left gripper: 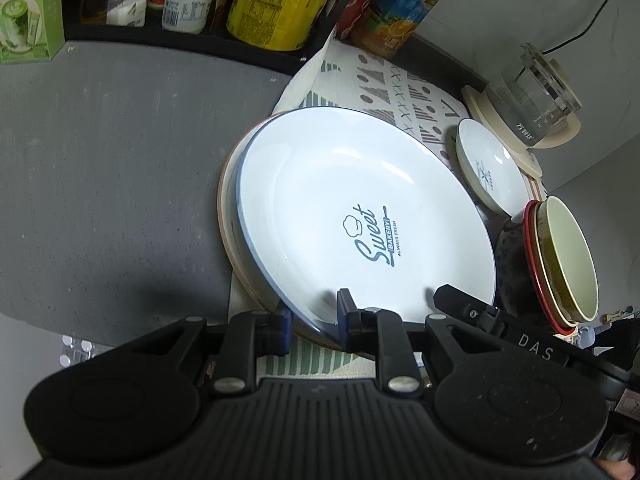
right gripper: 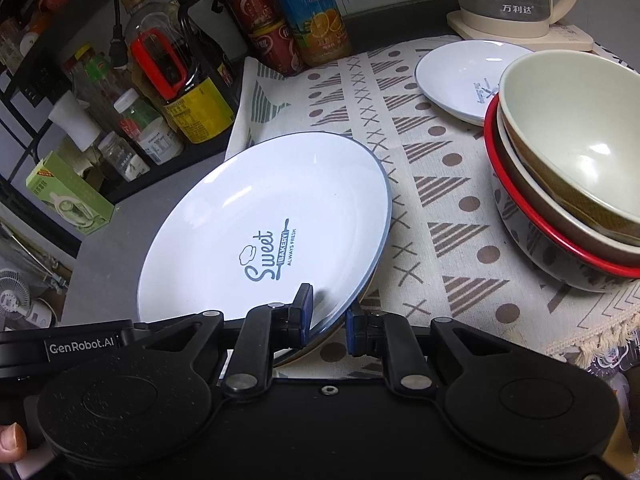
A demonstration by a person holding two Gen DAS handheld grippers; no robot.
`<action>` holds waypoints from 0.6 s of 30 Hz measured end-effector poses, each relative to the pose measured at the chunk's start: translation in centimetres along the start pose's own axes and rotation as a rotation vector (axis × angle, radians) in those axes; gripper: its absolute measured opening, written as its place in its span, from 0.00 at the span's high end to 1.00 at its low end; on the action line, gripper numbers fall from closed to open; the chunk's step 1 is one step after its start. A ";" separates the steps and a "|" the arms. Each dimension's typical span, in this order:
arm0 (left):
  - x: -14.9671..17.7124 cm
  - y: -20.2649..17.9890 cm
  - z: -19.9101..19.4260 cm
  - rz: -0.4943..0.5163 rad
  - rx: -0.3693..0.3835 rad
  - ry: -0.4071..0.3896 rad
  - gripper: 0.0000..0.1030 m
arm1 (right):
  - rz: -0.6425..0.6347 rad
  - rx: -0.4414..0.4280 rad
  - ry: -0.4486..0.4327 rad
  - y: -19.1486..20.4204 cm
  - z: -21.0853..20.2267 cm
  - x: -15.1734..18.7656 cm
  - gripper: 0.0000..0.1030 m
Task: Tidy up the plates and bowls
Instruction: 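Lift the 'Sweet' plate with both grippers and carry it over the flower plate, then lower the 'Sweet' plate onto the flower plate and open both grippers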
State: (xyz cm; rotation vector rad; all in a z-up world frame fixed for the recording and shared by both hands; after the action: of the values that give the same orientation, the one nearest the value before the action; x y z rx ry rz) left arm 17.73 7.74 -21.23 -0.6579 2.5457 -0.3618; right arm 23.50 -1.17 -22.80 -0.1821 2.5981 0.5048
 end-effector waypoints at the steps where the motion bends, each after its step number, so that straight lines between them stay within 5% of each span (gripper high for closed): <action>1: -0.1 -0.1 0.1 -0.001 0.003 0.000 0.80 | 0.002 0.007 -0.001 0.0 0.0 0.0 0.85; 18: -0.9 -0.3 0.7 0.011 -0.034 0.132 0.75 | 0.020 0.076 0.016 -0.9 1.2 -0.7 0.87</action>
State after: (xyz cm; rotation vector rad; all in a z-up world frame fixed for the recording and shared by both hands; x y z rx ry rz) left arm 18.89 7.84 -21.35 -0.6525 2.6844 -0.3706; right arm 24.81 -1.51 -23.77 -0.1360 2.6321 0.4128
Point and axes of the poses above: each gripper's, at about its wrist camera, not at the fingertips, and z roughly the way its jaws point, y to its left, x to its underside, the point moved 9 cm from there along z, roughly the way its jaws point, and after that the axes turned 3 degrees about z, right-handed, at the moved point
